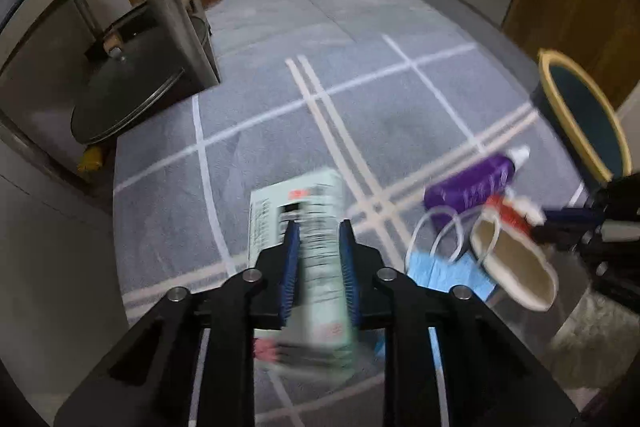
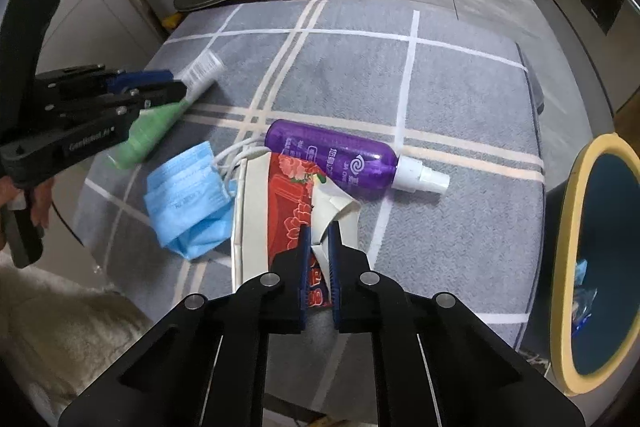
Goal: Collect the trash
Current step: 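Grasp the white medicine box with the left gripper while the right gripper grasps the paper cup, then lift the medicine box and paper cup and carry both over the teal bin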
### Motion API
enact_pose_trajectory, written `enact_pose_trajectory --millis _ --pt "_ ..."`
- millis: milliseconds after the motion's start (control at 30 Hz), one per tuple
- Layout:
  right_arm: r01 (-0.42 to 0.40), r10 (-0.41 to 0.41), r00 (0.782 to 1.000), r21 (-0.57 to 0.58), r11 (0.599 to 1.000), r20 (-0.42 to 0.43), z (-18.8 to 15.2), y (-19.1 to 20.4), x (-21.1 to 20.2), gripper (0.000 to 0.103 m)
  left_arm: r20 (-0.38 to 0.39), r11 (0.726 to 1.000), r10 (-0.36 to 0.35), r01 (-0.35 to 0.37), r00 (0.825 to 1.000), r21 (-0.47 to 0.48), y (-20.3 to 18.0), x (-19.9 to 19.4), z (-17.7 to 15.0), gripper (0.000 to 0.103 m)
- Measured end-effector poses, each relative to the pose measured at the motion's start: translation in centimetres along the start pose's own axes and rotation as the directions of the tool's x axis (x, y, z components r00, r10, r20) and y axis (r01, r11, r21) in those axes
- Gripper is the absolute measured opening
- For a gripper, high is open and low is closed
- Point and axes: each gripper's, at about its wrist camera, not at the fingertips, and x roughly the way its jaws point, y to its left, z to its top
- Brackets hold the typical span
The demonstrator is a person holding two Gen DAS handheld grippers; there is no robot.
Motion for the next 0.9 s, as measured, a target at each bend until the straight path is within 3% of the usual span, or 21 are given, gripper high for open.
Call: enact_pose_trajectory --millis 300,367,400,433,500,567,900 --pt "-0.003 0.003 0.999 -0.006 1.0 0.044 -0.3 -0.4 -2.4 0.009 -0.012 0.999 0.011 -0.011 1.0 -0.04 1.1 0.7 -0.2 0.016" --pt "-0.006 0.006 0.999 0.003 1.0 0.052 -0.3 -0.7 -2.7 0.009 -0.027 0.995 0.011 -0.014 1.0 -0.096 1.6 1.4 -0.3 0.035" --pt "-0.006 0.006 0.999 0.004 1.0 0.054 -0.3 -0.9 -2.8 0.009 -0.032 0.993 0.018 -0.022 0.999 -0.112 1.8 1.7 -0.4 0.061" --pt "-0.005 0.005 0.999 0.005 1.0 0.054 -0.2 -1.0 -2.7 0.009 -0.038 0.992 0.022 -0.026 0.999 -0.125 1.8 2.0 -0.4 0.069" --pt "-0.006 0.005 0.999 0.008 1.0 0.052 -0.3 -1.1 -2.7 0.009 -0.024 0.993 0.046 -0.048 0.999 -0.105 1.4 2.1 -0.3 0.07" --pt "-0.007 0.006 0.999 0.014 1.0 0.053 -0.2 -1.3 -2.7 0.009 -0.02 0.995 0.055 -0.056 0.998 -0.083 1.1 2.6 -0.1 0.076" --pt "-0.022 0.021 0.998 0.024 0.999 0.06 -0.1 -1.5 -2.7 0.009 -0.076 0.995 0.093 -0.096 0.993 -0.032 0.9 5.2 -0.3 0.087"
